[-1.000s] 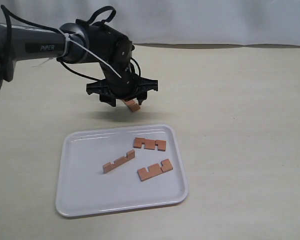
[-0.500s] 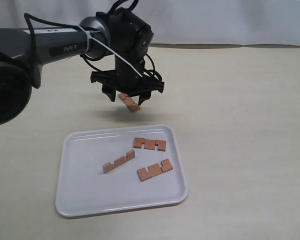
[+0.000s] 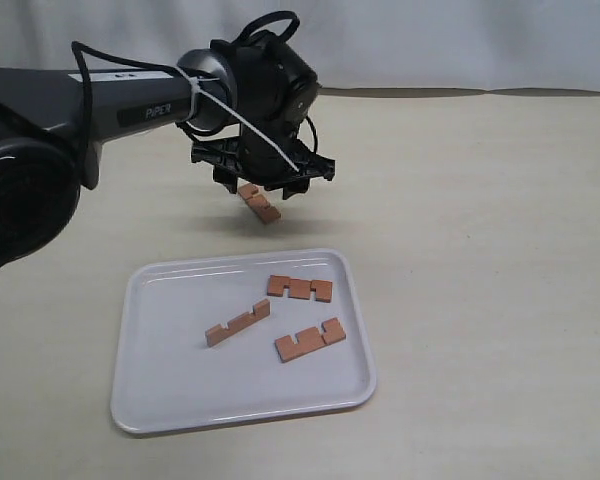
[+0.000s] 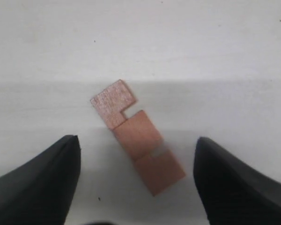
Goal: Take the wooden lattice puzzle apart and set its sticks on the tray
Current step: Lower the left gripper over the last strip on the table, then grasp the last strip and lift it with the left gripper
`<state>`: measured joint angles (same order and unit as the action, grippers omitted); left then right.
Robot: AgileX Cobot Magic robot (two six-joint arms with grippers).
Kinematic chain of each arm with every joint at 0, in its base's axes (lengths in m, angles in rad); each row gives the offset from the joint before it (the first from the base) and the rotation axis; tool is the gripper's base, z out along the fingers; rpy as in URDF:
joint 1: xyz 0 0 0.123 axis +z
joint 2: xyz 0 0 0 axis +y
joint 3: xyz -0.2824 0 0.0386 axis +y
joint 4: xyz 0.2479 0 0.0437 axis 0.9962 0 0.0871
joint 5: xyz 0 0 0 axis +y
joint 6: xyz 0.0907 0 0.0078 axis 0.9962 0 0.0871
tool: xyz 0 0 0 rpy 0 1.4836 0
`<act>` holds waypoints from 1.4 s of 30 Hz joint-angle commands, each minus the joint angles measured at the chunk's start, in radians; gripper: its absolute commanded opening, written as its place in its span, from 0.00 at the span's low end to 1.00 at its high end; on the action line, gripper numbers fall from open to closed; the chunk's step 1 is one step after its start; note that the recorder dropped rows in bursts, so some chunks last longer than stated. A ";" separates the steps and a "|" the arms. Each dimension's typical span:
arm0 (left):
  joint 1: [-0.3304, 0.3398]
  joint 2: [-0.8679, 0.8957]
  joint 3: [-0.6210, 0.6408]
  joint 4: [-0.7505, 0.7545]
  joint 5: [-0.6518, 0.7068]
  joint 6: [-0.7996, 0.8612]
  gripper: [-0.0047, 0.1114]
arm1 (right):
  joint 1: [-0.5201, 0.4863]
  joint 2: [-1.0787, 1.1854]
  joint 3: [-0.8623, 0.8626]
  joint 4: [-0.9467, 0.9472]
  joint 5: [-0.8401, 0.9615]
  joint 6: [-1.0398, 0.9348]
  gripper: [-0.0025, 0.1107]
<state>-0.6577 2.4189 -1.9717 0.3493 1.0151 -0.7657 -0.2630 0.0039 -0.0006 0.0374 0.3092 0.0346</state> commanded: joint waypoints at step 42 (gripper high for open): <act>0.022 -0.032 -0.008 -0.103 0.075 0.198 0.25 | -0.002 -0.004 0.001 0.003 -0.013 -0.006 0.06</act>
<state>-0.6535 2.3838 -1.9798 0.2579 1.0879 -0.5706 -0.2630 0.0039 -0.0006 0.0374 0.3074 0.0346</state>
